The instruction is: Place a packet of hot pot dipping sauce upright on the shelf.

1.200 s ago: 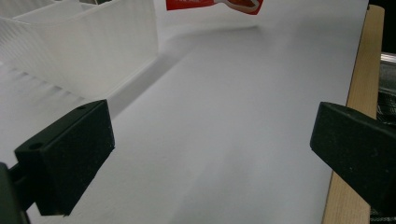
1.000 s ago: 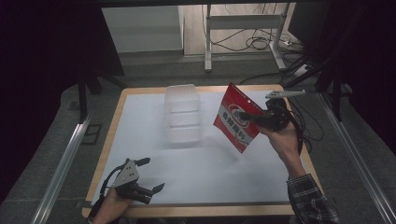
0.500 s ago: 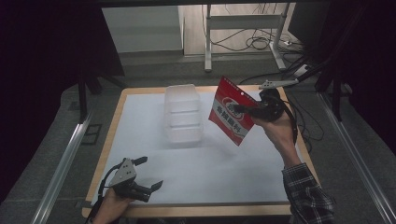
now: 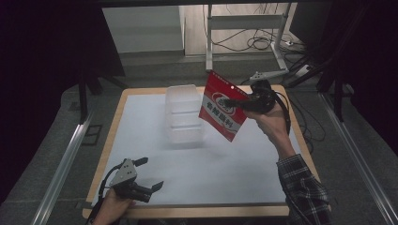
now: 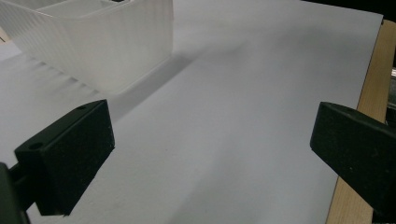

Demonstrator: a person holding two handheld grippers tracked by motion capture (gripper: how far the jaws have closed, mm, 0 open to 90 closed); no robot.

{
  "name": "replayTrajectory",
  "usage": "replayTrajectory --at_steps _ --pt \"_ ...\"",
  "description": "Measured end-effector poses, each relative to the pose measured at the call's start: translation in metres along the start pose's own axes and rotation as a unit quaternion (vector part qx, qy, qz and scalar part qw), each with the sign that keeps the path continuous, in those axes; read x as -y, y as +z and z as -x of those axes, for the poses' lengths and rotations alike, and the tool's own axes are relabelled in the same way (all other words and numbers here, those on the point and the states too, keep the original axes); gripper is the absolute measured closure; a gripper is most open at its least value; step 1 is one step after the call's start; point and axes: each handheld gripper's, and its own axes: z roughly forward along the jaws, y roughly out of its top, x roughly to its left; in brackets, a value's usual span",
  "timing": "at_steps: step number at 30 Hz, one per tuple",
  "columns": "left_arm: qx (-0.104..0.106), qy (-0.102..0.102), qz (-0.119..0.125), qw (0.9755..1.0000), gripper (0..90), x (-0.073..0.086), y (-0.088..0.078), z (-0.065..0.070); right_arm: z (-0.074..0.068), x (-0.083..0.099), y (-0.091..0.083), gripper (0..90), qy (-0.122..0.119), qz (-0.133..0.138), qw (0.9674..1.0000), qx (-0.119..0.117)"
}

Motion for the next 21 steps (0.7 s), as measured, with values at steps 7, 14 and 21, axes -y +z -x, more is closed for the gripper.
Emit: replayTrajectory --at_steps 7,14,21 --pt "0.003 0.003 -0.002 1.0 0.0 0.0 0.001 0.001 -0.002 -0.008 0.02 87.5 -0.01 -0.021 0.9996 -0.016" --pt "0.005 -0.001 -0.003 1.0 0.0 0.0 0.001 0.0 0.004 -0.016 0.045 87.5 -0.019 -0.04 0.9985 -0.032" --pt "0.005 -0.001 -0.003 1.0 0.0 0.0 0.001 0.0 0.009 -0.024 0.068 87.5 -0.021 -0.06 0.9971 -0.042"
